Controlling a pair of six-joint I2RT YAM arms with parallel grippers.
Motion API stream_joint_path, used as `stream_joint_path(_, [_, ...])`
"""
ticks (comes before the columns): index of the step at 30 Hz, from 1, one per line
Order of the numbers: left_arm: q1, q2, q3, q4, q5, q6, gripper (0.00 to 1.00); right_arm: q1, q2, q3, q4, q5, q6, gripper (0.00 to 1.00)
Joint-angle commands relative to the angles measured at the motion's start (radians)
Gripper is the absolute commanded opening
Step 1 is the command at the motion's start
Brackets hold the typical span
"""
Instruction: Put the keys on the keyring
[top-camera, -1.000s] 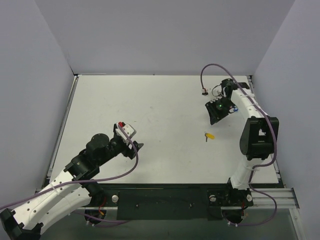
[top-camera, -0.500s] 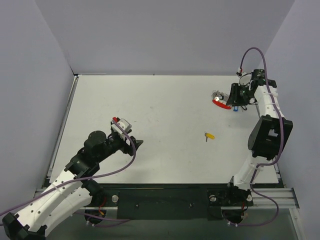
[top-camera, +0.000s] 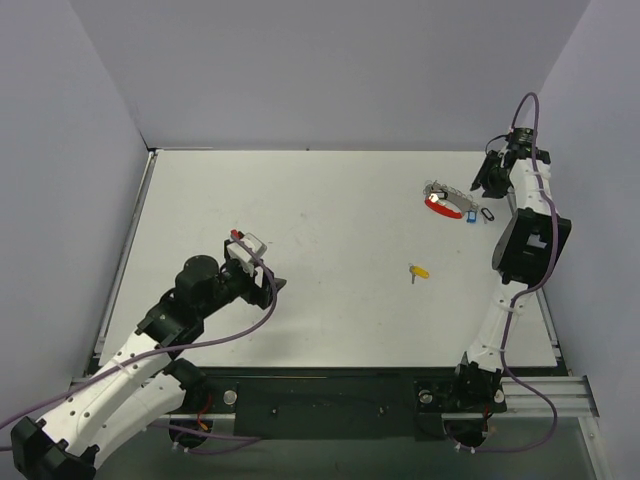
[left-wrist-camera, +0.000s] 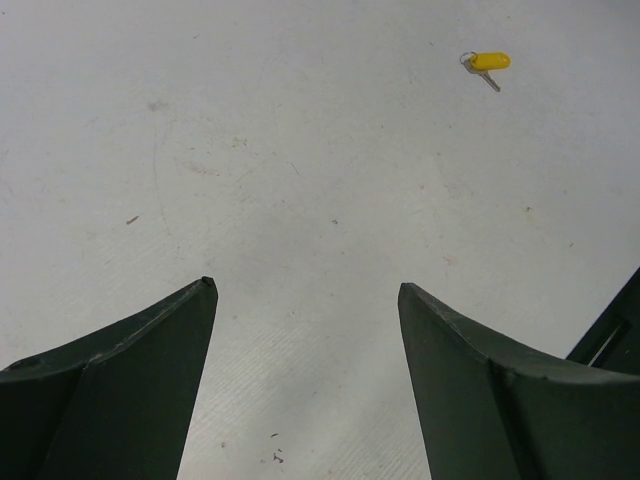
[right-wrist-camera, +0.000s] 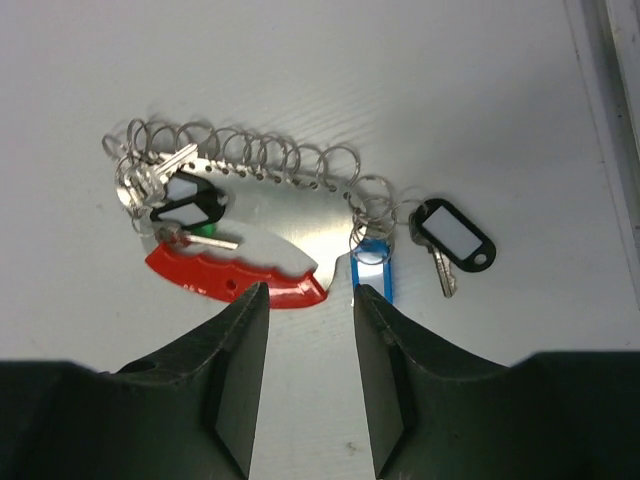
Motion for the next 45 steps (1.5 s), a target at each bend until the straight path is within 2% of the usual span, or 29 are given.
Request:
stream_joint_path(1, [0.026, 0.02, 0.012, 0.035, 0.029, 0.003, 0.83, 0.0, 0.086, 0.11, 0.024, 0.109, 0.11, 0.35])
stream_joint_path(10, [0.053, 0.072, 0.012, 0.038, 0.032, 0.013, 0.83, 0.004, 0.241, 0.259, 0.059, 0.133, 0.204, 0.29])
stream_joint_path(20, [0.075, 0.106, 0.014, 0.039, 0.044, 0.013, 0.83, 0.014, 0.307, 0.276, 0.092, 0.094, 0.276, 0.27])
stream_joint_path(33, [0.075, 0.106, 0.016, 0.039, 0.053, 0.016, 0.83, 0.027, 0.304, 0.232, 0.09, 0.121, 0.281, 0.2])
stream_joint_path(45, [0.075, 0.1, 0.016, 0.038, 0.055, 0.016, 0.83, 0.031, 0.275, 0.19, 0.079, 0.127, 0.304, 0.18])
